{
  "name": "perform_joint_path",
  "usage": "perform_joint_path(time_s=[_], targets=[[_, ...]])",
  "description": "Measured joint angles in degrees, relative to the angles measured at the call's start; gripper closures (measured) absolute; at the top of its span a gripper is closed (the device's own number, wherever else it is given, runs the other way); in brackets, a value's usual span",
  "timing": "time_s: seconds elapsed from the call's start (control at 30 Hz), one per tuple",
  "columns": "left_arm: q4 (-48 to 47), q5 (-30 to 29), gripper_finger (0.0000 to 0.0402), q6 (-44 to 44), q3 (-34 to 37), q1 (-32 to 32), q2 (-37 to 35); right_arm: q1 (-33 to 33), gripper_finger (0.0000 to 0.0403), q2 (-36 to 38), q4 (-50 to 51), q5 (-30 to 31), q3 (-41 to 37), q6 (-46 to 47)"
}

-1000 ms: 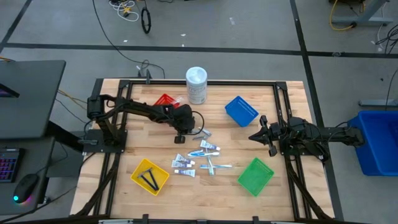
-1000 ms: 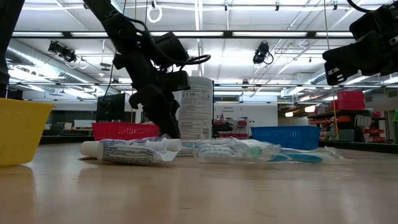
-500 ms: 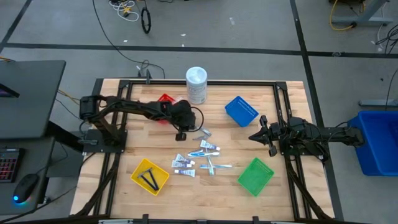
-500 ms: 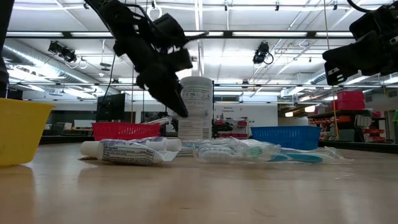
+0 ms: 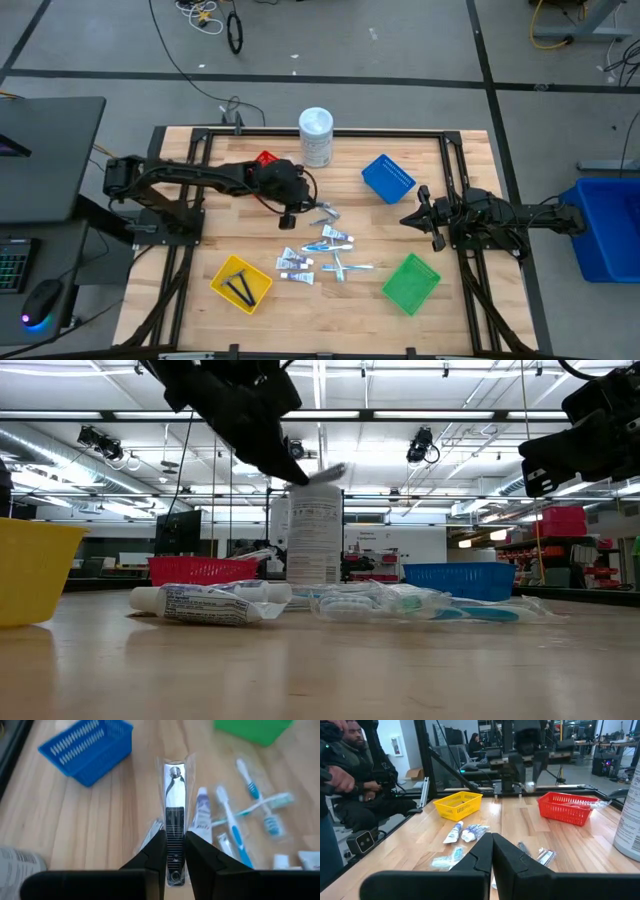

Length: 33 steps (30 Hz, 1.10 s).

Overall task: Pick & Place Travel size toiletries
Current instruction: Put the silver nail clipper into the blue basket

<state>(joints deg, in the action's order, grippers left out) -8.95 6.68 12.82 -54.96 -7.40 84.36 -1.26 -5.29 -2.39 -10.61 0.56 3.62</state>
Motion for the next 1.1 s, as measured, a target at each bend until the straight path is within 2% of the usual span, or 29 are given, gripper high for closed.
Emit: perform_joint_path(time_s=[0.37,0.73,1.1], targets=[[1.15,0.35,0.0342,0.31,0.00,1.32,-2.82,0.00,0.0390,0.01,0.02,0.00,0.00,0.02],[13.13,5.23,0.0340,-0.33,0.00,1.31,-2.87,0.00,0.0390,0.01,0.00,0.02,0.00,0.00],[22.82,6.66,0.0340,-4.96,0.00,1.31,-2.84,0.00,0.0389,0.01,0.00,0.00,0.02,0.00]])
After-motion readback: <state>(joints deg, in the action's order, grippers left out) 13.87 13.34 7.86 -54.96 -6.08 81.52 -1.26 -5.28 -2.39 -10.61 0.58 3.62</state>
